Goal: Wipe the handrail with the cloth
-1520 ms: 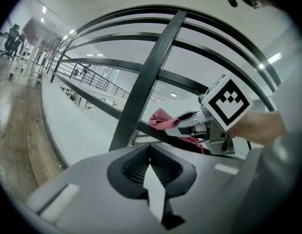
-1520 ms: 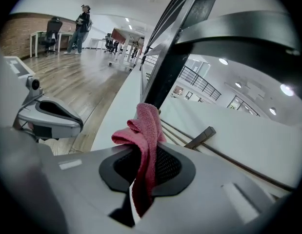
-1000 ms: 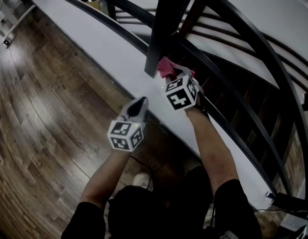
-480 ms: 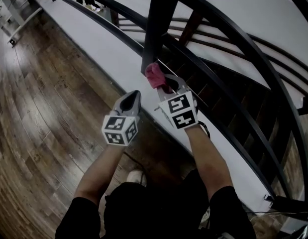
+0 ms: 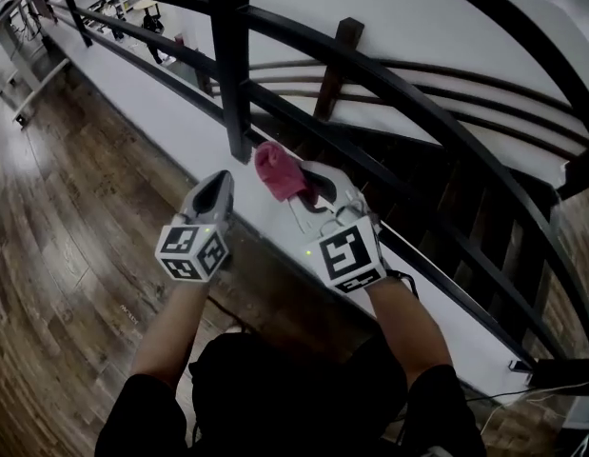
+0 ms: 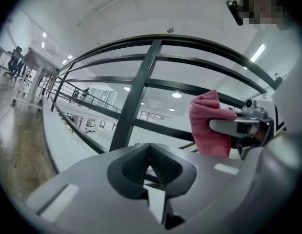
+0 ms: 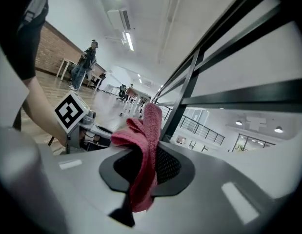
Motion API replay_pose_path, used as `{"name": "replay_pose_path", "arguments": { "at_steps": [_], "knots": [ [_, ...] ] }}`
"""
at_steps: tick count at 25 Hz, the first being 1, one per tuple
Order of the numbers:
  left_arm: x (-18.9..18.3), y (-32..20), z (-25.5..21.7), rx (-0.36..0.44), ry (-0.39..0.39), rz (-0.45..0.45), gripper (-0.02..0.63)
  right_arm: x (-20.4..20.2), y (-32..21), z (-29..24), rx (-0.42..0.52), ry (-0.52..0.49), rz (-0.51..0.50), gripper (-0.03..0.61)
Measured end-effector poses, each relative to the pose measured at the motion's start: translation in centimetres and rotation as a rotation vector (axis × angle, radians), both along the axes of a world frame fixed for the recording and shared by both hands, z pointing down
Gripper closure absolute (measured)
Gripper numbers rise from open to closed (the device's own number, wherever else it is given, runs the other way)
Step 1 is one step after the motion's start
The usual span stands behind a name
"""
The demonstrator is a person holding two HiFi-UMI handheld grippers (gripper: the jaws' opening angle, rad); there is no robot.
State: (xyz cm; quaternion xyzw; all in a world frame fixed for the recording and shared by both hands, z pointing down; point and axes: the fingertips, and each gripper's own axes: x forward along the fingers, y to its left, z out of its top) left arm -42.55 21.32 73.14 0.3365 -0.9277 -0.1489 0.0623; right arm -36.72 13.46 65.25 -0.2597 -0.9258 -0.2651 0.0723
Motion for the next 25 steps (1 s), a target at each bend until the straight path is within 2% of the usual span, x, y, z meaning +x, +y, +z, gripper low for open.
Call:
{"name": "replay_pose_path", "arguments": {
  "at_steps": [2,4,7,11,14,16,22,25],
  "knots": [
    [1.1,-1.6,-2.8,-0.019,-0.055,0.014,0.614,2.2,-1.7,-2.9,-0.031,-0.048,-0.013,0.529],
    [2.3,-2.6,-5.5,-0.080,-0.093,0.022,0.614,4.2,-2.7,-5.8,-0.068,-0.079,-0.037,0.529],
    [4.0,-2.5,-10.3,-0.130,-0.098,0.015,0.614,6.1,-2.8,-10.2,-0.119,-0.088,-0.078,0.529],
    [5.4,-1.5,-18.3,-0.120,-0.060,-0.003,0.614,7.3,-2.0,-16.5,-0.231,-0.018,-0.103,0.529],
    [6.3,0.2,-25.1,-0.145,-0.064,-0.004,0.614,8.7,-1.0,-21.2,-0.317,0.047,-0.076,0.529],
    [7.1,1.3,-29.5,-0.156,-0.066,0.007,0.614,9.2,0.0,-24.5,-0.342,0.090,-0.076,0.529],
    [6.8,4.8,-41.4,-0.085,-0.002,0.037,0.614,8.3,1.7,-36.7,-0.372,0.152,-0.076,0.529],
    [5.8,6.5,-45.8,-0.058,0.013,0.060,0.614,7.7,2.6,-42.1,-0.351,0.136,-0.086,0.529]
  ]
}}
